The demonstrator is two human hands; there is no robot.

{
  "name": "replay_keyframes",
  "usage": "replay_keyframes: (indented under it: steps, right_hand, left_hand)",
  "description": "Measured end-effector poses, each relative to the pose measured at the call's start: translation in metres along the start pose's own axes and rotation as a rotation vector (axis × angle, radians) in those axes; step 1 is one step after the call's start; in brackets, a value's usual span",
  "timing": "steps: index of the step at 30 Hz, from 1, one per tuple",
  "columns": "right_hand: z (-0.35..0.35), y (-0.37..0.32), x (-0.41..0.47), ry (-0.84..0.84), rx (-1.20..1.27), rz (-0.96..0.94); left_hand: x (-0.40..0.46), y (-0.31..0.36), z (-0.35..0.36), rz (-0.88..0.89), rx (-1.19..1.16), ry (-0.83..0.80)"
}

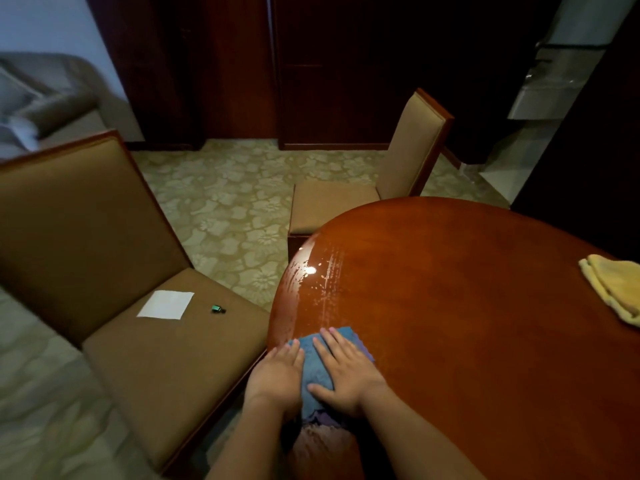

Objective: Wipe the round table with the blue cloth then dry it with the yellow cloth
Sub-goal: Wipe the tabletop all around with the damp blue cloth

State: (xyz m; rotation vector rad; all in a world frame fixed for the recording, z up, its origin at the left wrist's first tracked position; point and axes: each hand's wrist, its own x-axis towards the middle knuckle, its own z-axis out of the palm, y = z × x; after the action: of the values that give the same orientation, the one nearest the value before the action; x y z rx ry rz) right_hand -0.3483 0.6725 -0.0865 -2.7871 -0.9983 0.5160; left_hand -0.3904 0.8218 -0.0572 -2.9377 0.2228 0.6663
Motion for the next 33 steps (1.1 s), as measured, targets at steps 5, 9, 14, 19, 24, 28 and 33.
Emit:
replay_keyframes:
  steps: [5, 9, 14, 19, 24, 28, 33]
  right_hand:
    - [-0.010, 0.005, 0.029, 0.025, 0.029, 0.027]
    - [-0.023, 0.024, 0.075, 0.075, 0.023, 0.060]
    - [-0.040, 0.053, 0.134, 0.163, 0.006, 0.127]
    - [-0.066, 0.088, 0.196, 0.218, 0.005, 0.189]
    - [-0.092, 0.125, 0.251, 0.257, 0.015, 0.200]
    - [-0.102, 0.140, 0.275, 0.254, -0.012, 0.203]
    - [-0.100, 0.133, 0.272, 0.233, -0.018, 0.205]
  left_hand:
    - [0.031, -0.020, -0.013, 0.013, -0.017, -0.003]
    - [0.076, -0.042, -0.027, 0.025, -0.006, 0.026]
    - [0.142, -0.066, -0.053, 0.050, 0.000, 0.087]
    - [0.213, -0.087, -0.088, 0.056, -0.026, 0.112]
    - [0.275, -0.105, -0.113, 0.056, -0.028, 0.120]
    - [0.307, -0.117, -0.120, 0.068, 0.020, 0.101]
    - [0.296, -0.116, -0.125, 0.036, -0.026, 0.077]
